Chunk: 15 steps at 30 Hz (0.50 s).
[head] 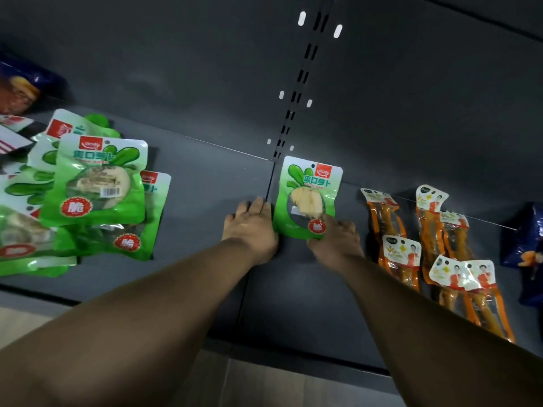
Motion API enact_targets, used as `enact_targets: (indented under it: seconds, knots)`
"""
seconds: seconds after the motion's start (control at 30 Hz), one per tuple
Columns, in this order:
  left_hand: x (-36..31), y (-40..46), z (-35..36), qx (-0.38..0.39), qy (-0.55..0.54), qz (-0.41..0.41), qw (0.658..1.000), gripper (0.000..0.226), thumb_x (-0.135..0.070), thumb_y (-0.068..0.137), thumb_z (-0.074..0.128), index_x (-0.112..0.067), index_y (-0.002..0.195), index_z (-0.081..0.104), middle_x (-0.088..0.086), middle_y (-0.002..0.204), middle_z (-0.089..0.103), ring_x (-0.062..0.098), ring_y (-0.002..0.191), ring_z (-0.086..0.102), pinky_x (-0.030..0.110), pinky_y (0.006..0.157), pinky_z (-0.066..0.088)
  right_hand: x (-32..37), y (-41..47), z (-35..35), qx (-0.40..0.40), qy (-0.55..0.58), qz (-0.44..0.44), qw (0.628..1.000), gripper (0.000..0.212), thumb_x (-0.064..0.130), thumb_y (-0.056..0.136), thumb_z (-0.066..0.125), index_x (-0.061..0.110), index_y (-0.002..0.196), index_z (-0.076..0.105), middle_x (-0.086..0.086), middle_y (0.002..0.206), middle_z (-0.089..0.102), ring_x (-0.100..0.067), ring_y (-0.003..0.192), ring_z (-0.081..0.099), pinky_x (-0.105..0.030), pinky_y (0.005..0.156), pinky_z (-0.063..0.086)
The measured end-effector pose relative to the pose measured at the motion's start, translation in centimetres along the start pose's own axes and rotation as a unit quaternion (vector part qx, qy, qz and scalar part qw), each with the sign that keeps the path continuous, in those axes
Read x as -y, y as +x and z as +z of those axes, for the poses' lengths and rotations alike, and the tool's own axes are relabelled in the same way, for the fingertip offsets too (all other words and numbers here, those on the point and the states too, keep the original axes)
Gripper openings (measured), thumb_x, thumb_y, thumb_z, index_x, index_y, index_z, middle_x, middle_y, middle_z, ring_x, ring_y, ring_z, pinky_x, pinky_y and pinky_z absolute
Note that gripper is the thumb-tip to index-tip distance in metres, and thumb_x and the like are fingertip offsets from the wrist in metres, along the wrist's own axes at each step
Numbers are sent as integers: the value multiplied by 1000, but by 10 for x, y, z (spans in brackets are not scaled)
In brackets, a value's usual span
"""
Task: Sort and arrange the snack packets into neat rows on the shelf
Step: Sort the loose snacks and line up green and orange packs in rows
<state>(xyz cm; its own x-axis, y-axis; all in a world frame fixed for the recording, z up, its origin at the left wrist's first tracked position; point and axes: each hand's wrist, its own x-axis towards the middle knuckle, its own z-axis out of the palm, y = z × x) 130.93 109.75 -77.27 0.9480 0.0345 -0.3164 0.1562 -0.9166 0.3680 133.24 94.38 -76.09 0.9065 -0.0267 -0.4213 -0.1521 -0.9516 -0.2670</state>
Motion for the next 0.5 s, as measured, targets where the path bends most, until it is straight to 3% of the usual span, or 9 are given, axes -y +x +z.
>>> enact_targets:
  seconds: [0.17,0.33,0.5]
  knots:
    - [27,-6,-19,-106,7,-48,993,53,-35,95,45,-14,142,32,9,150,25,29,137,21,38,108,24,2,0,5,-22,-27,3,999,62,35,91,55,23,145,28,-17,141,29,-36,130,32,-40,102,36]
    - [80,-17,-46,-198,13,-141,970,52,-36,91,50,-16,137,39,13,148,25,30,137,22,38,109,22,12,1,7,-39,-51,23,998,58,34,91,55,21,141,31,-18,141,34,-37,130,32,-40,100,36]
    - [147,-34,-64,-214,5,-272,938,56,-37,89,51,-9,135,36,19,146,26,35,135,22,42,109,22,33,-13,6,-155,18,36,987,54,19,88,57,7,136,35,-19,138,31,-38,129,31,-44,102,32]
